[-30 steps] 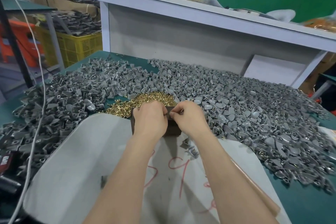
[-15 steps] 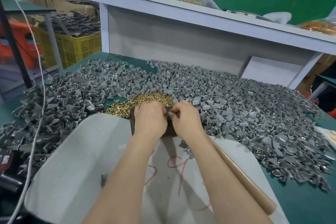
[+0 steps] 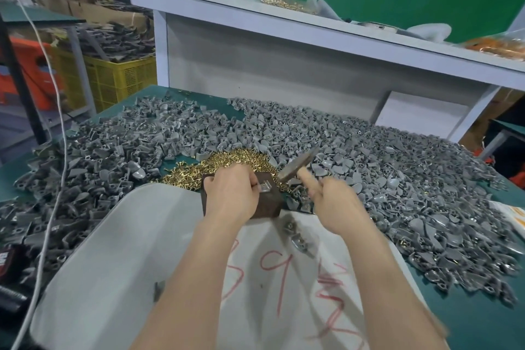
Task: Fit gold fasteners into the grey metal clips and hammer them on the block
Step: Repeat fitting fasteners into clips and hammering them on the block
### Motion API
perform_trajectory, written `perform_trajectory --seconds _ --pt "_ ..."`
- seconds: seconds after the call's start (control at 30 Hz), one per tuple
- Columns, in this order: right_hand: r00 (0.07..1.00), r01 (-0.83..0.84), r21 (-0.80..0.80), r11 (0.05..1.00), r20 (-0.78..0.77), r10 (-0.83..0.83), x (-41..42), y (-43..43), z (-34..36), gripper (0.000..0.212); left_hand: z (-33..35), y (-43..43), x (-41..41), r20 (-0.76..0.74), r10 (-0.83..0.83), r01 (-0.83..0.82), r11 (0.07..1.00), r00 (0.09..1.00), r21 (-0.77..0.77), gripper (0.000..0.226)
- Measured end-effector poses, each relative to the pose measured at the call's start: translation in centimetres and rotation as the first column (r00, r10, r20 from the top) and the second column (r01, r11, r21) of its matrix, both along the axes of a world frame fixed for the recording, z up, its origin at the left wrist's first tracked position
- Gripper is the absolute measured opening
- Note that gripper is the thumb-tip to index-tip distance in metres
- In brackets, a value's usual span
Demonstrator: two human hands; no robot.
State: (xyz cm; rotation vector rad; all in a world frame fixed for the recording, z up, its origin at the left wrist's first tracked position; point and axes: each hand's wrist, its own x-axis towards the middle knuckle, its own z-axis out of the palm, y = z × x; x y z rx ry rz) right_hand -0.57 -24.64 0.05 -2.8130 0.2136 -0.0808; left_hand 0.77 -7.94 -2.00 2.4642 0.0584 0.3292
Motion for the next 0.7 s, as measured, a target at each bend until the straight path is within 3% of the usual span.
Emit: perform_trajectory --seconds 0.07,0.17,0.23,0.27,0.37,0.43,0.5,0.57,0.63,0.7 --pt "0.995 -0.059 0.077 0.995 0.089 0.052 -0.5 -0.6 1.1 0.021 0.0 0.0 0.0 0.001 -0.004 0.004 1.0 1.0 0.005 0.01" --pt "0.911 -0.169 0.126 0.978 0.398 0.106 -2.1 0.0 2.4 0.014 -0.1 0.0 0.0 -0.008 -0.009 0.009 1.0 1.0 0.0 0.009" --pt "0.852 -0.245 0.146 0.958 0.504 0.141 -2.8 0.9 3.1 0.025 0.0 0.0 0.0 -0.003 -0.016 0.015 1.0 1.0 -0.009 0.01" --pt "0.87 -0.272 0.112 0.956 0.453 0.194 -3.0 1.4 3.1 0.03 0.0 0.0 0.0 -0.004 -0.015 0.015 1.0 1.0 -0.001 0.01" --pt "0.947 -0.285 -0.026 0.958 0.146 0.286 -3.3 1.9 2.1 0.016 0.2 0.1 -0.1 -0.014 -0.015 0.015 0.999 1.0 0.034 0.012" --pt "0.94 -0.23 -0.003 0.973 0.26 0.223 -3.3 1.8 1.9 0.025 0.3 0.1 -0.2 -0.012 -0.012 0.012 1.0 1.0 0.029 0.012" --pt "0.858 -0.203 0.125 0.971 0.501 0.115 -3.4 1.6 2.1 0.038 0.3 0.1 -0.1 -0.018 -0.015 0.015 1.0 1.0 0.017 0.013" --pt "0.832 -0.248 0.166 0.954 0.542 0.122 -3.3 1.6 2.6 0.04 0.3 0.1 -0.1 -0.028 -0.015 0.015 1.0 0.999 0.015 0.015" --pt "0.914 -0.291 0.0 0.957 0.295 0.278 -3.2 1.8 2.2 0.037 0.4 0.2 -0.2 -0.024 -0.021 0.022 1.0 0.999 0.022 0.013" --pt "0.951 -0.263 -0.021 0.965 0.164 0.262 -3.4 1.8 1.9 0.025 0.5 0.2 -0.3 -0.02 -0.024 0.025 0.999 1.0 0.023 0.011"
